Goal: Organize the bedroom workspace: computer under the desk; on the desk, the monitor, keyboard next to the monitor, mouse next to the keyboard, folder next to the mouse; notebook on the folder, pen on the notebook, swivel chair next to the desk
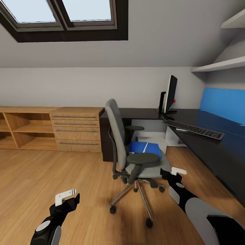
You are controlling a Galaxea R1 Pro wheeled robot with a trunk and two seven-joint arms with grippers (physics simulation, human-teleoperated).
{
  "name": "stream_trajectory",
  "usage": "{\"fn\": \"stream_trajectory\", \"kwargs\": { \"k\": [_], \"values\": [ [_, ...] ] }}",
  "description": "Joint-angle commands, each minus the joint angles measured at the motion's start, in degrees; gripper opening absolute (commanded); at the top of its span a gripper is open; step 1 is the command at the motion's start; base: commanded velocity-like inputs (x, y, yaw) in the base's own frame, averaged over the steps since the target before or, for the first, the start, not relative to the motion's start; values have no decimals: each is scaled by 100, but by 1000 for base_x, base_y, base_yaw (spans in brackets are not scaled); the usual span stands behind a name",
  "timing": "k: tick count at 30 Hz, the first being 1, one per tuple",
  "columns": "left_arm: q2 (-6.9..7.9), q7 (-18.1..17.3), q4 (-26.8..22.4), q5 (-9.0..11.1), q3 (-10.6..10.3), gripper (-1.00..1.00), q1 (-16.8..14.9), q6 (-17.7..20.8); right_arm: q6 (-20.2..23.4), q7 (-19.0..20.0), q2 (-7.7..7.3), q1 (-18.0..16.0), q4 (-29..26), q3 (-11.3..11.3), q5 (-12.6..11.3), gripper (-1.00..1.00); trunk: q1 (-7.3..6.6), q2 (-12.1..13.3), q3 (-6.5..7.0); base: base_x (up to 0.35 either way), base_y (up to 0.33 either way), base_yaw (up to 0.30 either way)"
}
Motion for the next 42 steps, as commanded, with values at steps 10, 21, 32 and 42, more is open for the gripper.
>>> {"fn": "stream_trajectory", "kwargs": {
  "k": [10,21,32,42],
  "values": [
    [-3,19,-7,42,9,100,-3,8,-23,5,-59,-4,15,-30,-23,100,0,-3,-6,184,0,0],
    [-3,17,-7,42,9,100,-3,3,1,24,-263,-4,26,-196,-574,100,0,-3,-6,140,0,0],
    [-3,19,-7,42,13,100,-3,7,156,34,-385,-4,27,-274,-1133,100,0,-3,-6,77,0,0],
    [31,24,-7,36,13,100,-3,9,1156,423,-713,-4,18,-377,-2165,100,0,-3,-6,113,0,0]
  ]
}}
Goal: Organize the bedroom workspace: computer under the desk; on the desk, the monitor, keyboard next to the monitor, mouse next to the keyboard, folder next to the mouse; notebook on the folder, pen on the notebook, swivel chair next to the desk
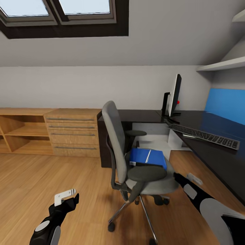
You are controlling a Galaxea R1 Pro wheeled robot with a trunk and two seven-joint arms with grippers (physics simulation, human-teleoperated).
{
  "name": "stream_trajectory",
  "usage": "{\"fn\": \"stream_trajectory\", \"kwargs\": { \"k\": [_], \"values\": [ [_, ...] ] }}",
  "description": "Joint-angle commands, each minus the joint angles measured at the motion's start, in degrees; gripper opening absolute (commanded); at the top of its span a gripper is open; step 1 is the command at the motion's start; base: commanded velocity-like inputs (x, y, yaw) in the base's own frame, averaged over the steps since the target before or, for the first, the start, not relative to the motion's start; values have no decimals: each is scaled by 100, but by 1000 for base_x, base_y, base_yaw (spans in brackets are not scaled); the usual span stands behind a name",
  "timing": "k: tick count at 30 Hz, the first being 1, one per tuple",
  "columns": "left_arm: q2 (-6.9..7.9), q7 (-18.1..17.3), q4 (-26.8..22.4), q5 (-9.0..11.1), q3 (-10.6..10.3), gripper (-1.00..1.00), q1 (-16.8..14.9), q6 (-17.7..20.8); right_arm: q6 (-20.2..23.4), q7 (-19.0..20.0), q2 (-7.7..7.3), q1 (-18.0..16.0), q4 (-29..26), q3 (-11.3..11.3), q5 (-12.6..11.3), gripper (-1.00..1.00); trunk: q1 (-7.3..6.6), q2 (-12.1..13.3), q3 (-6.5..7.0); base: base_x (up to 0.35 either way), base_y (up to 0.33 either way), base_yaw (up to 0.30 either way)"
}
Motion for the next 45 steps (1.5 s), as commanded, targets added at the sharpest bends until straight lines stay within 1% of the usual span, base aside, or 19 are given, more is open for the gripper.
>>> {"fn": "stream_trajectory", "kwargs": {
  "k": [1,3,6,8,9,12,16,22,24,25,28,29,30,34,38,45],
  "values": [
    [-3,27,-7,40,3,100,-3,28,21,15,-16,-3,0,-54,-83,100,0,-3,-6,91,0,0],
    [-2,27,-7,39,3,100,-3,27,36,23,-49,-3,0,-58,-157,100,0,-3,-6,180,0,0],
    [-2,27,-7,39,3,100,-3,30,50,27,-73,-3,0,-61,-198,100,0,-3,-6,226,0,0],
    [-2,29,-7,39,3,100,-3,35,138,31,-93,-3,0,-62,-223,100,0,-3,-6,126,0,0],
    [-2,34,-7,40,3,100,-3,39,302,40,-116,-3,0,-63,-269,100,0,-3,-6,40,0,0],
    [-2,36,-7,42,3,100,-3,36,442,44,-163,-3,0,-63,-473,100,0,-3,-6,48,0,0],
    [-2,36,-7,43,3,100,-3,36,472,41,-186,-3,0,-63,-584,100,0,-3,-6,160,0,0],
    [-2,37,-7,39,3,100,-3,35,482,32,-214,-3,0,-68,-644,100,0,-3,-6,56,0,0],
    [-2,37,-7,39,3,100,-3,35,496,31,-216,-3,0,-70,-701,100,0,-3,-6,203,0,0],
    [-2,37,-7,39,3,100,-3,32,512,25,-222,-3,0,-70,-907,100,0,-3,-6,120,0,0],
    [-4,37,-7,39,-1,100,-3,28,515,23,-225,-3,0,-68,-991,100,0,-3,-6,66,0,0],
    [-7,37,-7,39,-3,100,-3,23,523,23,-257,-3,3,-67,-1021,100,0,-3,-6,157,0,0],
    [-7,37,-7,39,-4,100,-3,21,648,27,-318,-3,7,-68,-1048,100,0,-3,-6,153,0,0],
    [-11,37,-36,43,-8,100,-3,24,909,36,-375,-3,8,-71,-1057,100,0,-3,-6,63,0,0],
    [-42,41,-198,59,-23,100,-3,33,958,32,-391,-3,1,-72,-1058,100,0,-3,-6,9,0,0],
    [-52,45,-255,64,-27,100,-3,39,973,30,-428,-3,-5,-98,-1058,100,0,-3,-6,1,0,0]
  ]
}}
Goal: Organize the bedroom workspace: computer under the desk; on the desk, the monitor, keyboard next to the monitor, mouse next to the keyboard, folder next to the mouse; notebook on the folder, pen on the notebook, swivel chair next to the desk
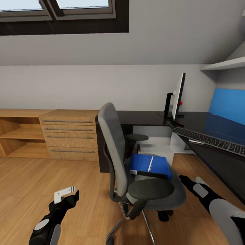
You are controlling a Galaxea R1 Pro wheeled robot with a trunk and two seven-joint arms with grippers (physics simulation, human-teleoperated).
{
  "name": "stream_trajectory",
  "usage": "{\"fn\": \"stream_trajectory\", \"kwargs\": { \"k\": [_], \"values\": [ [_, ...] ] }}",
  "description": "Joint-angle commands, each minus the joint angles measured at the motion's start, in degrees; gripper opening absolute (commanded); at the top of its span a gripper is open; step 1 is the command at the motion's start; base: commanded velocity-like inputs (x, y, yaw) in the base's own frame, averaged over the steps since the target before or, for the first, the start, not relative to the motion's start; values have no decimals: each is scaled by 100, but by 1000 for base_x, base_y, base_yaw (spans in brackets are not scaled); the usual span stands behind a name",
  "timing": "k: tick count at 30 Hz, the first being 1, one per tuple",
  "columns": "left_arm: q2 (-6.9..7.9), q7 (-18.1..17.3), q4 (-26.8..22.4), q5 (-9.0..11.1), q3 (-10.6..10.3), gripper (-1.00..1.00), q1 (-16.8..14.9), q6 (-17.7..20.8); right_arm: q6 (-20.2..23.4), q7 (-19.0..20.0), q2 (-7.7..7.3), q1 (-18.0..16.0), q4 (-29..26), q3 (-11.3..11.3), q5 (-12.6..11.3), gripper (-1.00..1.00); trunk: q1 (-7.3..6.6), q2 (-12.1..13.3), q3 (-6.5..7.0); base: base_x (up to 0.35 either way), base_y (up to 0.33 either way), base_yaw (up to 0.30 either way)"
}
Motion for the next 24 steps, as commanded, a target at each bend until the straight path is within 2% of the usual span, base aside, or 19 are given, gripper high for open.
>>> {"fn": "stream_trajectory", "kwargs": {
  "k": [1,6,8,12,19,20,24],
  "values": [
    [-4,27,-10,44,3,100,-3,27,39,-23,-7,0,-14,-76,14,100,-1,-3,-6,0,0,0],
    [0,27,-14,44,4,100,-3,25,42,-29,-26,0,-19,-278,14,100,109,-203,-96,0,0,0],
    [3,28,-15,44,4,100,-3,25,49,-29,-40,0,-78,-497,14,100,153,-283,-132,0,0,0],
    [3,32,-15,44,-1,100,-3,25,49,-30,-47,0,-104,-511,14,100,240,-444,-204,0,0,0],
    [17,20,18,27,4,100,-3,39,49,-31,-64,0,-107,-585,12,100,240,-444,-204,0,0,0],
    [29,18,45,18,6,100,-3,44,49,-32,-69,0,-108,-685,14,100,240,-444,-204,189,0,0],
    [35,18,75,11,6,100,-3,45,49,-32,-69,0,-106,-701,14,100,240,-444,-204,156,0,0]
  ]
}}
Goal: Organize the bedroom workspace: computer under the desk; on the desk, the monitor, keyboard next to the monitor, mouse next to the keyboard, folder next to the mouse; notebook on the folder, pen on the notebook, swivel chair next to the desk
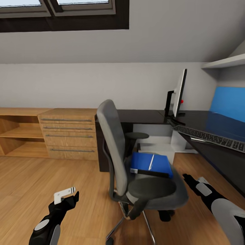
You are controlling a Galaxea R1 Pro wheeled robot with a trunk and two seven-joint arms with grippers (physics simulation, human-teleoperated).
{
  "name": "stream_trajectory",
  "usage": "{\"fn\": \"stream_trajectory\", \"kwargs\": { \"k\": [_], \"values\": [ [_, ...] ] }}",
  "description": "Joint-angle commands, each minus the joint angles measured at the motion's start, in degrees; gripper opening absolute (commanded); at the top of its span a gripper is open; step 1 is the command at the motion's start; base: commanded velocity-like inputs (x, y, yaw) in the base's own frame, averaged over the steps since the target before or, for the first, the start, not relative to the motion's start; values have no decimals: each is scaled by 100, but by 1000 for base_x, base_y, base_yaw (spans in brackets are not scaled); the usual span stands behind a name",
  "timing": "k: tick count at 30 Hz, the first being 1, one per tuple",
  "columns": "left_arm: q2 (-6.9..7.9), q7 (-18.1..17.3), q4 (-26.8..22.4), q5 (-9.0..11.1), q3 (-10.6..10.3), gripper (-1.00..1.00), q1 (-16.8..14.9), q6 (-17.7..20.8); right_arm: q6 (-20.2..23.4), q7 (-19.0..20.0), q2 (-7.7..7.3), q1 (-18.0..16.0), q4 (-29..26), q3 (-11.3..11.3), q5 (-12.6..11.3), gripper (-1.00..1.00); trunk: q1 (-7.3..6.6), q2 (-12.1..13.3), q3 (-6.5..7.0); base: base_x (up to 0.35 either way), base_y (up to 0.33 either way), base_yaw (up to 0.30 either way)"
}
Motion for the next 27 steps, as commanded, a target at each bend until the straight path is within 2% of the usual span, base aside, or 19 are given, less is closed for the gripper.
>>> {"fn": "stream_trajectory", "kwargs": {
  "k": [1,13,21,27],
  "values": [
    [-4,26,-4,40,2,100,-3,28,32,-24,0,-1,-12,-12,-25,100,1,-2,-6,248,0,0],
    [1,26,8,36,2,100,-3,36,32,-24,-5,-1,-6,-23,-25,100,1,-2,-6,124,0,0],
    [1,34,8,45,18,100,-3,27,32,-24,0,-1,8,-32,-25,100,1,-2,-6,26,0,8],
    [1,34,0,47,28,100,-3,25,32,-17,0,-1,25,-34,-25,100,1,-2,-6,1,0,190]
  ]
}}
